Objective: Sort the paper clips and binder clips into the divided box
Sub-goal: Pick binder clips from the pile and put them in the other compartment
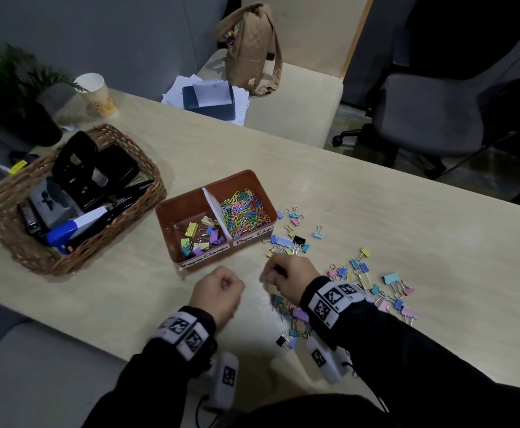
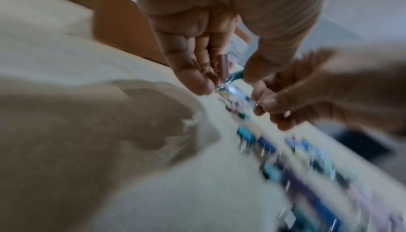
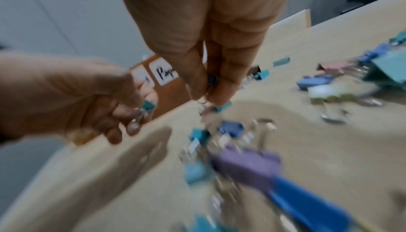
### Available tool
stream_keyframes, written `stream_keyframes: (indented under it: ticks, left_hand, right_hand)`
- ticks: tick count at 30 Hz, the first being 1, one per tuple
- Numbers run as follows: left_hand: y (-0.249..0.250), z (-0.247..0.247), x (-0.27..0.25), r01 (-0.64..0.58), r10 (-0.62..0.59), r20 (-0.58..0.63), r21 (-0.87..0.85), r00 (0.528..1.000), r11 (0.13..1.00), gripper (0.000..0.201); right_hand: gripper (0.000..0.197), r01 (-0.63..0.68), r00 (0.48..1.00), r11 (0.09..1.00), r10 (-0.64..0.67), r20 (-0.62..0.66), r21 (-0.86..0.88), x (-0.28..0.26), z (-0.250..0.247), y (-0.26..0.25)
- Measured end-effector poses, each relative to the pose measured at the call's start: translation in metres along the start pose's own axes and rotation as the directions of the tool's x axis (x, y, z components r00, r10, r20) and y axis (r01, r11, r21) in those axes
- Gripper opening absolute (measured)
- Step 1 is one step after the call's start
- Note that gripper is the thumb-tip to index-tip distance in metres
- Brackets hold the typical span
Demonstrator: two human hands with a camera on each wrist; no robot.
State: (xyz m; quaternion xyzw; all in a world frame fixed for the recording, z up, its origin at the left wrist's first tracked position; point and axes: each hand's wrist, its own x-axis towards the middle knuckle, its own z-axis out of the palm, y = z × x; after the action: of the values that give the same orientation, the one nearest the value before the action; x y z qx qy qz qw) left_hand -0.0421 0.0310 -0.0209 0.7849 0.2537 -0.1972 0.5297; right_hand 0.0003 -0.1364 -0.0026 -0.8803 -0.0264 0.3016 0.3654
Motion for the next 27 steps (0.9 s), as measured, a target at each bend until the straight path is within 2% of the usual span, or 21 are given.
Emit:
stream_keyframes:
  ticks: [2, 5, 7, 9, 10, 12, 15, 17, 19, 21, 23, 25, 27]
  left_hand:
    - [0.007, -0.02, 0.001, 0.042, -0.05, -0.033, -0.225, 0.998, 0.973, 0.022]
    - [0.03, -0.048, 0.003, -0.074, 0.039, -0.147, -0.244, 0.988, 0.967, 0.029]
    - [0.039, -0.061, 0.012, -0.163, 0.13, -0.251, -0.114, 0.959, 0.98, 0.028]
    - [0.044, -0.07, 0.018, -0.204, 0.234, -0.337, 0.125, 0.912, 0.971, 0.02]
    - [0.046, -0.073, 0.02, -0.207, 0.275, -0.358, 0.217, 0.892, 0.954, 0.017]
    - [0.05, -0.074, 0.02, -0.224, 0.326, -0.357, 0.298, 0.875, 0.928, 0.015]
    - [0.046, -0.073, 0.019, -0.213, 0.345, -0.329, 0.377, 0.879, 0.901, 0.025]
    - [0.041, -0.073, 0.016, -0.222, 0.364, -0.324, 0.399, 0.873, 0.89, 0.026]
    - [0.034, -0.067, 0.011, -0.298, 0.443, -0.305, 0.421, 0.843, 0.857, 0.018]
    - [0.028, -0.054, 0.006, -0.366, 0.497, -0.224, 0.443, 0.838, 0.818, 0.011]
    - [0.024, -0.036, 0.002, -0.389, 0.483, -0.098, 0.466, 0.87, 0.795, 0.01]
    - [0.022, -0.015, 0.002, -0.403, 0.448, 0.018, 0.47, 0.894, 0.785, 0.009]
    - [0.022, 0.003, 0.007, -0.409, 0.408, 0.115, 0.493, 0.906, 0.768, 0.016]
  right_hand:
    - [0.02, 0.007, 0.999, 0.99, -0.012, 0.032, 0.142, 0.003, -0.002, -0.024]
    - [0.025, 0.074, 0.997, 0.959, -0.081, 0.013, 0.275, 0.017, -0.001, -0.057]
    - [0.027, 0.124, 0.992, 0.954, -0.123, -0.019, 0.272, 0.029, 0.003, -0.074]
    - [0.019, 0.161, 0.986, 0.961, -0.149, -0.069, 0.225, 0.038, 0.006, -0.091]
    - [0.016, 0.172, 0.983, 0.963, -0.156, -0.093, 0.209, 0.042, 0.007, -0.097]
    - [0.024, 0.166, 0.983, 0.965, -0.147, -0.108, 0.205, 0.046, 0.01, -0.104]
    - [0.031, 0.177, 0.973, 0.956, -0.134, -0.187, 0.234, 0.044, 0.005, -0.1]
    - [0.025, 0.224, 0.94, 0.934, -0.131, -0.316, 0.278, 0.04, -0.002, -0.088]
    - [0.019, 0.243, 0.887, 0.929, -0.096, -0.452, 0.278, 0.036, -0.015, -0.07]
    - [0.016, 0.187, 0.833, 0.948, -0.013, -0.553, 0.259, 0.035, -0.029, -0.044]
    - [0.015, 0.048, 0.803, 0.968, 0.11, -0.586, 0.247, 0.037, -0.04, -0.014]
    - [0.017, -0.103, 0.821, 0.98, 0.18, -0.542, 0.169, 0.04, -0.047, 0.012]
    - [0.021, -0.18, 0.887, 0.984, 0.156, -0.434, -0.015, 0.041, -0.048, 0.03]
